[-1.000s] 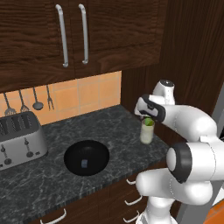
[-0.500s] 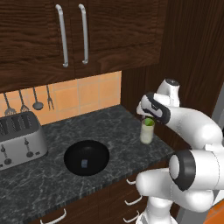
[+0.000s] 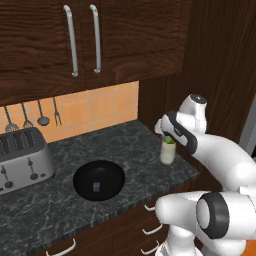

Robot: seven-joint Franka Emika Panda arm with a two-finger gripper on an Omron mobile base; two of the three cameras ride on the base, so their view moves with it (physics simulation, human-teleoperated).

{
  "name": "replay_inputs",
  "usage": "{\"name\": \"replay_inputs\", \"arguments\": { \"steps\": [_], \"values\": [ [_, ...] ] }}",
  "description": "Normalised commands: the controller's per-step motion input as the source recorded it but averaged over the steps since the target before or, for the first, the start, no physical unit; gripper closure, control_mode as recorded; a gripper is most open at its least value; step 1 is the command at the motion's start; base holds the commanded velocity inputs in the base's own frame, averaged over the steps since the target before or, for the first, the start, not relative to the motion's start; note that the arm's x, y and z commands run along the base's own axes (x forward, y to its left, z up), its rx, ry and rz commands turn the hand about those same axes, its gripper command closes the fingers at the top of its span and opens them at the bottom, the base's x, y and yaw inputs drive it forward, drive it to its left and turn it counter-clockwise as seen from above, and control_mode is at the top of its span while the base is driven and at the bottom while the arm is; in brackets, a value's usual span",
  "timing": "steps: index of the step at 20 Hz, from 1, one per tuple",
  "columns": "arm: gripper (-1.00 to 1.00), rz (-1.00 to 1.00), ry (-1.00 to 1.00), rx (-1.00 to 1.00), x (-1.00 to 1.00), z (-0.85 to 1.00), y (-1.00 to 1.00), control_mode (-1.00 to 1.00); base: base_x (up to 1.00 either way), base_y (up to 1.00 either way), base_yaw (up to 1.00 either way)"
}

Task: Grab a lemon wedge from the fridge and one ice cube from the ice bowl, and put them in the glass of lemonade.

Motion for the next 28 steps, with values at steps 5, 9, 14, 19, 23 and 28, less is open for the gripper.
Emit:
{"name": "replay_inputs", "arguments": {
  "steps": [5,9,14,19,23,28],
  "values": [
    [-1.00,0.00,-0.07,0.01,-0.17,0.10,0.01,-1.00,0.00,0.00,0.00],
    [-1.00,0.00,-0.04,0.02,-0.12,0.13,0.02,-1.00,0.00,0.00,0.00],
    [-1.00,0.00,-0.08,0.09,0.00,0.41,0.01,-1.00,0.00,0.00,0.00],
    [-1.00,-0.02,-0.08,0.09,-0.04,0.52,0.06,-1.00,0.00,0.00,0.00],
    [-1.00,-0.05,0.00,0.00,-0.19,0.34,0.29,-1.00,0.00,0.00,0.00],
    [-1.00,-0.04,-0.04,0.00,-0.30,0.39,0.55,-1.00,0.00,0.00,0.00]
  ]
}}
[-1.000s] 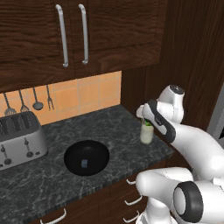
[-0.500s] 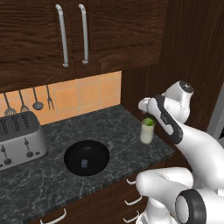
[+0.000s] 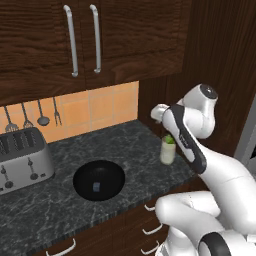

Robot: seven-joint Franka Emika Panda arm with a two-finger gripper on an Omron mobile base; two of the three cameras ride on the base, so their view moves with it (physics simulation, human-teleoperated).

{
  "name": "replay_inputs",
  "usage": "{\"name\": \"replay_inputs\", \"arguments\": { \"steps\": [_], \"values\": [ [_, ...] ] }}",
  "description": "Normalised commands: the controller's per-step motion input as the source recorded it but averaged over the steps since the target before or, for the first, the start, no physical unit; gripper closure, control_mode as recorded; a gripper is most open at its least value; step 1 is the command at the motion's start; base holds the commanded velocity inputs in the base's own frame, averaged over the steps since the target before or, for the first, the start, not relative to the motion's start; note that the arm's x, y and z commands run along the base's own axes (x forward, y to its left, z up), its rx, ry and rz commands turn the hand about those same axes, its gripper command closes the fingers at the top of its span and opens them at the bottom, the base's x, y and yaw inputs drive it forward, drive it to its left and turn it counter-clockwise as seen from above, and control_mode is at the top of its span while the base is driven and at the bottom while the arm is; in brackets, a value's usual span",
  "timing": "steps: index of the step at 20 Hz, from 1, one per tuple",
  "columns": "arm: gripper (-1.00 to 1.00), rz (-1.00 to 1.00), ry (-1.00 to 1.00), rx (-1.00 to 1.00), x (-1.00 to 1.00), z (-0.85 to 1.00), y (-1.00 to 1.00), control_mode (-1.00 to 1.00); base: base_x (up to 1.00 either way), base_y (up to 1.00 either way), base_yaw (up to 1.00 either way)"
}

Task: Grab a lemon wedge from the fridge and one ice cube from the ice bowl, and put them in the glass of lemonade.

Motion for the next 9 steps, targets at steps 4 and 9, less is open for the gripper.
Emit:
{"name": "replay_inputs", "arguments": {
  "steps": [4,9],
  "values": [
    [-1.00,-0.04,-0.04,0.00,-0.27,0.23,0.75,-1.00,0.00,0.00,0.00],
    [-1.00,-0.03,-0.08,0.03,-0.55,0.27,0.50,-1.00,0.00,0.00,0.00]
  ]
}}
